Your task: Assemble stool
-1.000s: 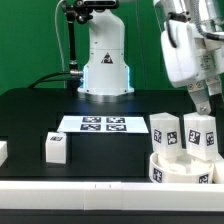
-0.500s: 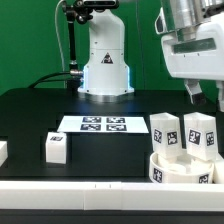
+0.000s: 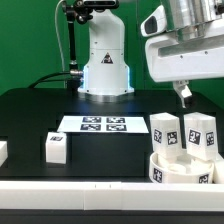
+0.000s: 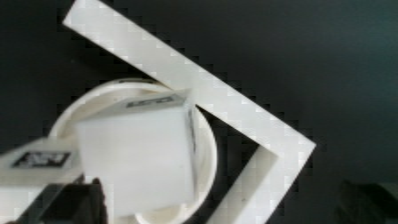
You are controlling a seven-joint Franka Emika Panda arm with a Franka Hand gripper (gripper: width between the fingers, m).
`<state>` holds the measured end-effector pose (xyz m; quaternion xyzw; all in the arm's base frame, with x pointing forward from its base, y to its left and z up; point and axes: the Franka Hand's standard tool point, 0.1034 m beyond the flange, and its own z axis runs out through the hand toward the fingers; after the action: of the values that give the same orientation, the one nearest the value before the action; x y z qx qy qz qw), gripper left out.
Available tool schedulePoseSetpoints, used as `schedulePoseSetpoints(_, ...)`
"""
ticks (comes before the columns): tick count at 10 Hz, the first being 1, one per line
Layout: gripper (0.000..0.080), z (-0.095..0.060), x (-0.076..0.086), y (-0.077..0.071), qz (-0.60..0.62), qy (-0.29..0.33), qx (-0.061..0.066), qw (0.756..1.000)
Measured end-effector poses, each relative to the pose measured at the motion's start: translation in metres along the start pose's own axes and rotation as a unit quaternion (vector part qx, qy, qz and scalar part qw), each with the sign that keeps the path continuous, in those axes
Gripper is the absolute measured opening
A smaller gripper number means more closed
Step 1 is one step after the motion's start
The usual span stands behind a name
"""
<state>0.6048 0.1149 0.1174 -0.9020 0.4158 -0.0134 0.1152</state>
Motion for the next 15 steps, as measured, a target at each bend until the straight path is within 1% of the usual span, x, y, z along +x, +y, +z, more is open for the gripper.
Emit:
schedulePoseSetpoints(1, 0.0649, 0.001, -0.002, -0.001, -0.071, 0.008, -0.012, 0.997)
schedulePoseSetpoints(2, 0.0649, 0.001, -0.002, -0.002, -0.140, 0.012, -0.019, 0.990)
schedulePoseSetpoints(3, 0.0649, 0.001, -0.004, -0.004, -0.211, 0.010, -0.028, 0.977)
schedulePoseSetpoints(4, 0.0649, 0.001, -0.005, -0.005, -0.253, 0.012, -0.031, 0.967)
schedulePoseSetpoints(7, 0.0649, 0.000, -0.002, -0.003, -0.340, 0.009, -0.033, 0.940)
schedulePoseSetpoints(8, 0.0649, 0.001, -0.002, -0.002, -0.390, 0.010, -0.036, 0.920)
schedulePoseSetpoints(12, 0.0649, 0.008, -0.005, -0.006, -0.541, 0.025, -0.062, 0.839)
schedulePoseSetpoints(13, 0.0649, 0.009, -0.004, -0.005, -0.572, 0.023, -0.067, 0.817)
schedulePoseSetpoints(14, 0.0649, 0.012, -0.004, -0.004, -0.586, 0.021, -0.068, 0.807)
schedulePoseSetpoints(15, 0.0649, 0.015, -0.003, -0.001, -0.612, 0.017, -0.071, 0.787)
